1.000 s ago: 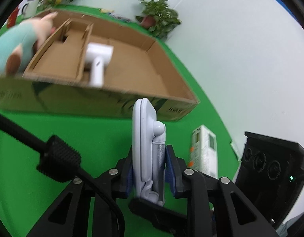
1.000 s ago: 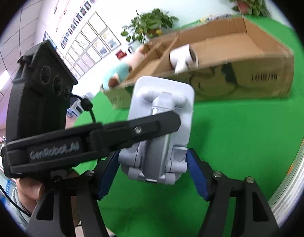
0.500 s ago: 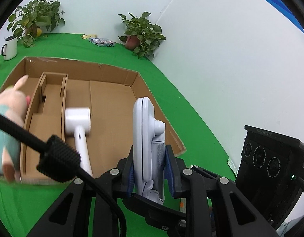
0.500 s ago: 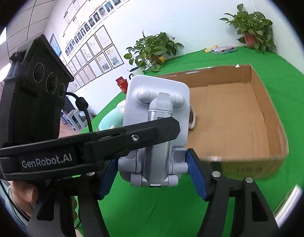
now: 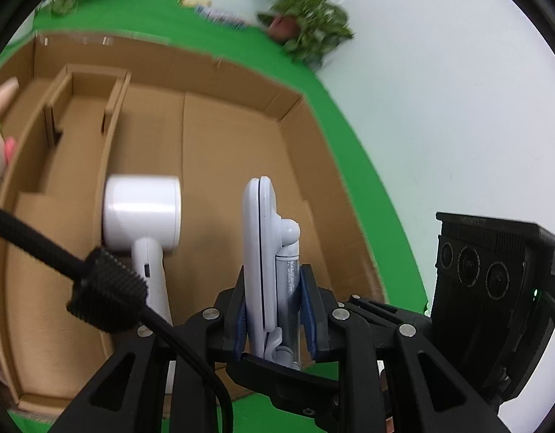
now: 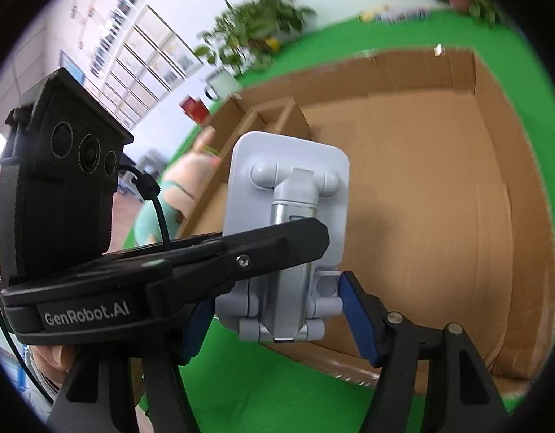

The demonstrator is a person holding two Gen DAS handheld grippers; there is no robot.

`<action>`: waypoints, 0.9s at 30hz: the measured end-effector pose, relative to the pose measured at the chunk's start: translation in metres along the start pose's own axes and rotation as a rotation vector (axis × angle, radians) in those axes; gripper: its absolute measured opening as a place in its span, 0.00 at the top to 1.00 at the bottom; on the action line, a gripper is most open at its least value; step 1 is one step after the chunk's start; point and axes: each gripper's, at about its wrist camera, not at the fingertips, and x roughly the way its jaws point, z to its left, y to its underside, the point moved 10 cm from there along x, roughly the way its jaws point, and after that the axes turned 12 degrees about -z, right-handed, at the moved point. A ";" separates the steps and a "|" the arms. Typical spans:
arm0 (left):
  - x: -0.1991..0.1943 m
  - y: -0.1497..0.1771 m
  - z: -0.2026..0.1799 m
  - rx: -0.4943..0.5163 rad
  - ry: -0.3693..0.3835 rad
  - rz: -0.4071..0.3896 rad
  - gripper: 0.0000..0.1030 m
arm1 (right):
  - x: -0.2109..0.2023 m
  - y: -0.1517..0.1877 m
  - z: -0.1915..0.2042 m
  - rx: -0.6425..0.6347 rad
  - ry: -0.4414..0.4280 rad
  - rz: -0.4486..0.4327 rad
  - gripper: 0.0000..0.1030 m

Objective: Organize objects
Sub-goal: 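Lift the phone stand with the left gripper into the large box, then lower the phone stand beside the hair dryer and open the left gripper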

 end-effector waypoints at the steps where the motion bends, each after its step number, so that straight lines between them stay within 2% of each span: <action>1: 0.005 0.002 0.004 -0.016 -0.005 0.010 0.79 | 0.003 0.004 -0.004 0.015 0.000 0.026 0.36; 8: 0.031 0.022 0.022 -0.058 -0.044 0.092 0.75 | 0.018 0.025 -0.022 0.059 0.039 0.140 0.36; 14: 0.035 0.031 0.029 -0.072 -0.074 0.127 0.75 | 0.026 0.032 -0.029 0.056 0.096 0.209 0.36; 16: 0.034 0.033 0.032 -0.076 -0.096 0.138 0.72 | 0.028 0.034 -0.032 0.069 0.105 0.224 0.34; 21: 0.025 0.034 0.033 -0.058 -0.122 0.151 0.63 | 0.027 0.040 -0.029 0.070 0.067 0.238 0.27; 23: 0.021 0.034 0.034 -0.049 -0.133 0.152 0.63 | 0.025 0.042 -0.027 0.072 0.048 0.242 0.23; 27: 0.005 0.029 0.033 -0.045 -0.134 0.126 0.62 | 0.019 0.047 -0.024 0.065 0.024 0.250 0.23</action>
